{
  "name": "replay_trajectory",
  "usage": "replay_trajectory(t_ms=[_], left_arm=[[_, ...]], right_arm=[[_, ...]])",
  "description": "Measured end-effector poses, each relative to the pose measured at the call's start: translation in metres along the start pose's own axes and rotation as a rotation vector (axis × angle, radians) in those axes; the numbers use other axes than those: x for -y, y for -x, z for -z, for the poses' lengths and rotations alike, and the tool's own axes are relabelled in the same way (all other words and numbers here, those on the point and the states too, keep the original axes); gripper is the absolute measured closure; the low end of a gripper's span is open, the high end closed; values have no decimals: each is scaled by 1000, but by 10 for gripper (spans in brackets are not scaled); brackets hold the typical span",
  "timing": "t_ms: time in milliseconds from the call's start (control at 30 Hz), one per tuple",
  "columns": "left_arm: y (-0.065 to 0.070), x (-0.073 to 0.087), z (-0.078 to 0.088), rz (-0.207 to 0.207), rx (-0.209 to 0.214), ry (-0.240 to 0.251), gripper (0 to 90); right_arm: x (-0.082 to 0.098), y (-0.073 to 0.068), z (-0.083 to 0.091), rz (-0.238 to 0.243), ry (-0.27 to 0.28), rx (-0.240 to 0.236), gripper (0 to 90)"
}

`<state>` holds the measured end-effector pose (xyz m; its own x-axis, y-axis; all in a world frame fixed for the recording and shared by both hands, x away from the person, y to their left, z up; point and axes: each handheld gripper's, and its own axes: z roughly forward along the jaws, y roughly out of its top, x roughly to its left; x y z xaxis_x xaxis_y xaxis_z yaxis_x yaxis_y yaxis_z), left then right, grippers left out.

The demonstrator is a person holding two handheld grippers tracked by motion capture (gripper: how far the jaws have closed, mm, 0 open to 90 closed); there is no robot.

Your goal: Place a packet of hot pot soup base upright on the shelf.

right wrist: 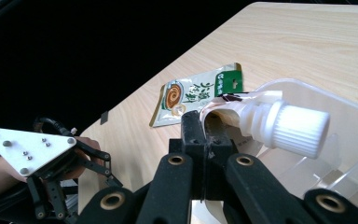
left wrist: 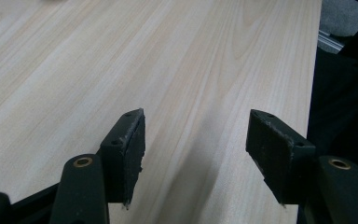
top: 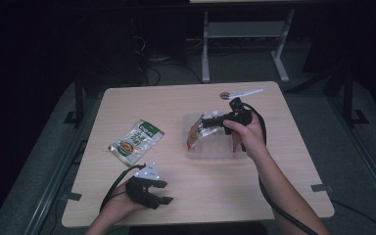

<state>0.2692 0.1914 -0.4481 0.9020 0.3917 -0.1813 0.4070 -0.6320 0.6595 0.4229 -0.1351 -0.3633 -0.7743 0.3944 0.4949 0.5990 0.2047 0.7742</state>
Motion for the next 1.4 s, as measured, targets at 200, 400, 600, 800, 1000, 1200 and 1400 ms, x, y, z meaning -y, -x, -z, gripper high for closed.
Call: replay_trajectory(t_ms=[200, 400, 600, 800, 1000, 1200, 1400], left_arm=[[1, 0, -1, -2, 5, -1, 372], [0, 0, -1, -6, 7, -11, 372], [1, -1, -1, -6, 8, -11, 372], [1, -1, -1, -7, 11, -16, 372], [1, 0, -2, -4, 11, -10, 372], [1, 0, -2, -5, 11, -13, 372], [1, 0, -2, 0, 10, -9, 372]], right_arm=[[1, 2, -6, -7, -13, 3, 897], [2, 3, -11, -15, -26, 22, 896], [4, 3, -14, -21, -32, 31, 896], [5, 2, -17, -17, -45, 48, 893], [5, 1, -19, -8, -60, 63, 873], [4, -1, -16, 3, -33, 59, 825], [2, -8, -3, 18, -6, 63, 784]])
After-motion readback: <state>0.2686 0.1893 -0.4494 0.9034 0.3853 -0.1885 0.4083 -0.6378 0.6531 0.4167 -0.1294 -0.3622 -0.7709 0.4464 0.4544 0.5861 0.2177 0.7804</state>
